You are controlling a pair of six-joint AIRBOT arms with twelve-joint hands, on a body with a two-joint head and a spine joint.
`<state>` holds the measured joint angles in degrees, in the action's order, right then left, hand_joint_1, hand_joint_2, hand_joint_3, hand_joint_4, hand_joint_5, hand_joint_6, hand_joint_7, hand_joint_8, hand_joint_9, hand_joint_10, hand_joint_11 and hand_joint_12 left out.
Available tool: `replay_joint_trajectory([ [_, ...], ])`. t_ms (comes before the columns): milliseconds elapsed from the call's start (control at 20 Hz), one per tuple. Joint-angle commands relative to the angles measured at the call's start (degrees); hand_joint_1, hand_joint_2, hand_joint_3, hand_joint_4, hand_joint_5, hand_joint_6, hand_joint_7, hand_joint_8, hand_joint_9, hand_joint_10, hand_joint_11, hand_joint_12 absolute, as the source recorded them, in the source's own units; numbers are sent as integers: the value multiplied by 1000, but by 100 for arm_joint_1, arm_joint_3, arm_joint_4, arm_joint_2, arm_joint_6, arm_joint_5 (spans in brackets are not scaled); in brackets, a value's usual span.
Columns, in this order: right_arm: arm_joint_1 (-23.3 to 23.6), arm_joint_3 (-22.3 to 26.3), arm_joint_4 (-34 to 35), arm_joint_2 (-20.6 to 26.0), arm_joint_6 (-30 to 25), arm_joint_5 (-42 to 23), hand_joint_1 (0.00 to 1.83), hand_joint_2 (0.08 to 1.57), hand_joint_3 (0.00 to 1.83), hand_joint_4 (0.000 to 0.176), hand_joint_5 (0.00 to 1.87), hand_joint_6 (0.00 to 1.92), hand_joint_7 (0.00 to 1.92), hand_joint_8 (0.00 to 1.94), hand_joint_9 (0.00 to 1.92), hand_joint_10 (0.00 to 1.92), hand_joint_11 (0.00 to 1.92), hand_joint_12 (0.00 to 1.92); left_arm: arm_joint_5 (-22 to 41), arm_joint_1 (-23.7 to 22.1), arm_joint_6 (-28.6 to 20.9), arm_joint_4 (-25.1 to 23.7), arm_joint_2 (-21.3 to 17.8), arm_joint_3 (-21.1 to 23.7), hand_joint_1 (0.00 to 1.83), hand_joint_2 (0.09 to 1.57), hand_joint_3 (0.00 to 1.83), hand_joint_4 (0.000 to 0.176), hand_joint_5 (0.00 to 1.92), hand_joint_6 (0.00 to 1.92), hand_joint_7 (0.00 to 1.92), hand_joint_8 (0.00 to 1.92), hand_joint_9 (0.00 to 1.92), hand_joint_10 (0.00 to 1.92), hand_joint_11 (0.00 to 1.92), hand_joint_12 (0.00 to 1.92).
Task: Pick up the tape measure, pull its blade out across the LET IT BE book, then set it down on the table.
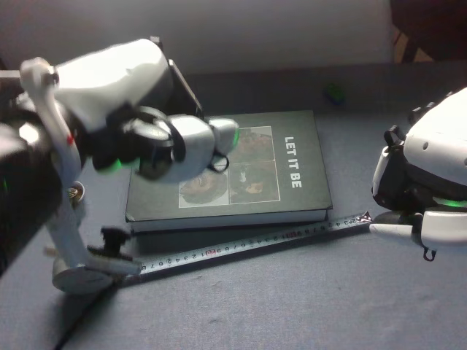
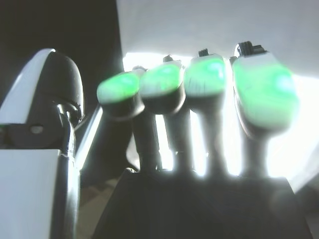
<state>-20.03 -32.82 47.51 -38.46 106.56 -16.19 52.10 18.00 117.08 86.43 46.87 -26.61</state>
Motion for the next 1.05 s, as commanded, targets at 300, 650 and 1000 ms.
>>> replay_joint_trajectory([
  [300,67,28,-244,38,-2,-274,810,1392,3,176,1257,1921,1480,1941,1670,1921,1881,1921,629,1123,-1935,-1643,403,-107,525,1304,2,0,1173,1921,1271,1921,1323,1921,1428,1921],
  [650,64,29,-354,21,21,-385,824,1393,1,176,1230,1921,1487,1941,1668,1921,1865,1921,915,1373,-2206,-1833,786,-150,542,1310,1,0,1136,1921,1245,1921,1290,1921,1402,1921],
  [1000,72,27,-345,17,-64,-389,811,1401,2,176,1183,1921,1486,1941,1667,1921,1864,1921,1012,1540,-2460,-1949,802,-181,559,1303,0,0,1116,1921,1234,1921,1285,1921,1403,1921],
])
